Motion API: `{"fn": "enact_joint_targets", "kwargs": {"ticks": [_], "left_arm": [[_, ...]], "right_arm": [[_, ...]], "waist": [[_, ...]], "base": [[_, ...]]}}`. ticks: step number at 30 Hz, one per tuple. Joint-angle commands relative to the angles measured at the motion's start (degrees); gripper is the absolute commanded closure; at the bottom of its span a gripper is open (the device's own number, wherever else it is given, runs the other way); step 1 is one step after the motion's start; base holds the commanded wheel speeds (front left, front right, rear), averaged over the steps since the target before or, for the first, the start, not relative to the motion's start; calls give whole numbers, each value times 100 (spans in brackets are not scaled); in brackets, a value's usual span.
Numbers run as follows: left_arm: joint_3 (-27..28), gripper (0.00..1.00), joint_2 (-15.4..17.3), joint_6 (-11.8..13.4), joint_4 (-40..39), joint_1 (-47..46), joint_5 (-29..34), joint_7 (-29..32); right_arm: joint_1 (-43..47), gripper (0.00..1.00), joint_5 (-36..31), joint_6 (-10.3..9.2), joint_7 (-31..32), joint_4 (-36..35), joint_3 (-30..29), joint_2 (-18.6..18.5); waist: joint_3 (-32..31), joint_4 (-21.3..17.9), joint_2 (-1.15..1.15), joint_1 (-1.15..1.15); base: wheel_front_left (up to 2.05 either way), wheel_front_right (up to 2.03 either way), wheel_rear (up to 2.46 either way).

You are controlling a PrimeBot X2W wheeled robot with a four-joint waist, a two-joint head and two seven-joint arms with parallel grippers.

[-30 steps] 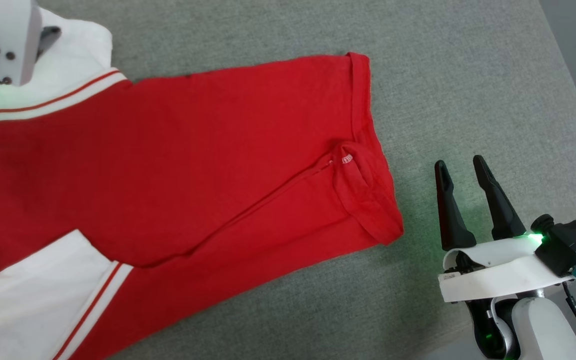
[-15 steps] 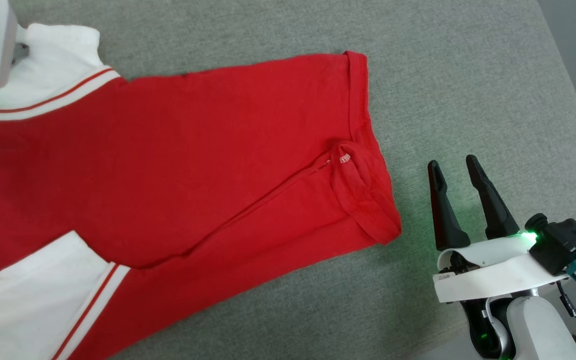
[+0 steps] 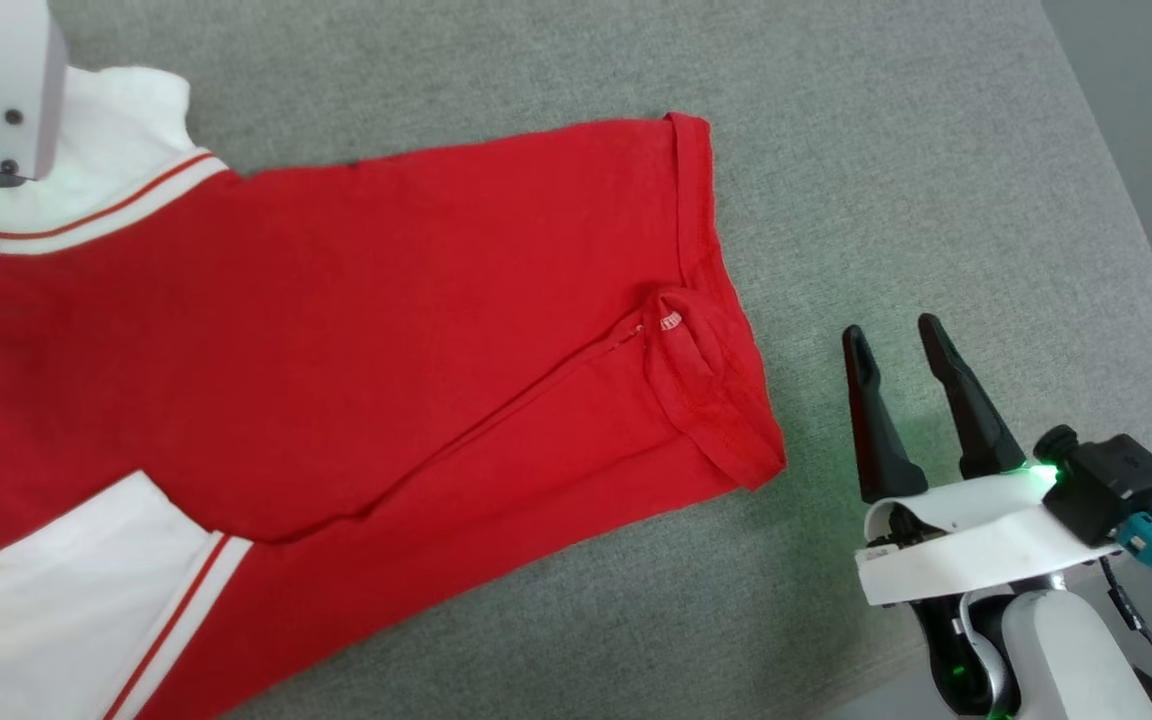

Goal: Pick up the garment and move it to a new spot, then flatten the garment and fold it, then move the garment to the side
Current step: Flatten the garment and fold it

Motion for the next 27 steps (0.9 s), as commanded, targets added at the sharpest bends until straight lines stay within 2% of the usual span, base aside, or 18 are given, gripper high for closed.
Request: {"fn": "enact_joint_targets", "kwargs": {"ticks": [1,3,6,15,17,21,27], "left_arm": [[-16,100,-74,-40,13,1,27,-63],[-31,100,-104,-89,28,-32,46,-128],[-60,100,-166,-147,50,-19,61,-223],[-110,100,-418,-267,56,-106,14,-437],[-106,100,-467,-275,50,-123,-5,-459],[-155,100,-589,-294,38,-185,4,-522],[-201,100,-722,-326,63,-312,-34,-581]], "right_arm": [[-110,0,38,-7,-28,49,57,18],[-207,0,156,-7,-26,143,151,-23],[-538,0,428,-7,296,299,375,-210],[-2202,0,1183,-7,2546,793,1026,-930],[-2417,0,1247,-7,2780,859,1061,-946],[-3181,0,1178,-7,3860,1500,1050,-991],[-4063,0,1076,-6,4991,2523,1037,-634]], "waist": [[-88,40,0,0],[-154,69,0,0],[-219,120,0,0],[-178,337,0,0],[-160,372,0,0],[-86,502,0,0],[23,632,0,0]], "base": [[0,0,0],[0,0,0],[0,0,0],[0,0,0],[0,0,0],[0,0,0],[0,0,0]]}}
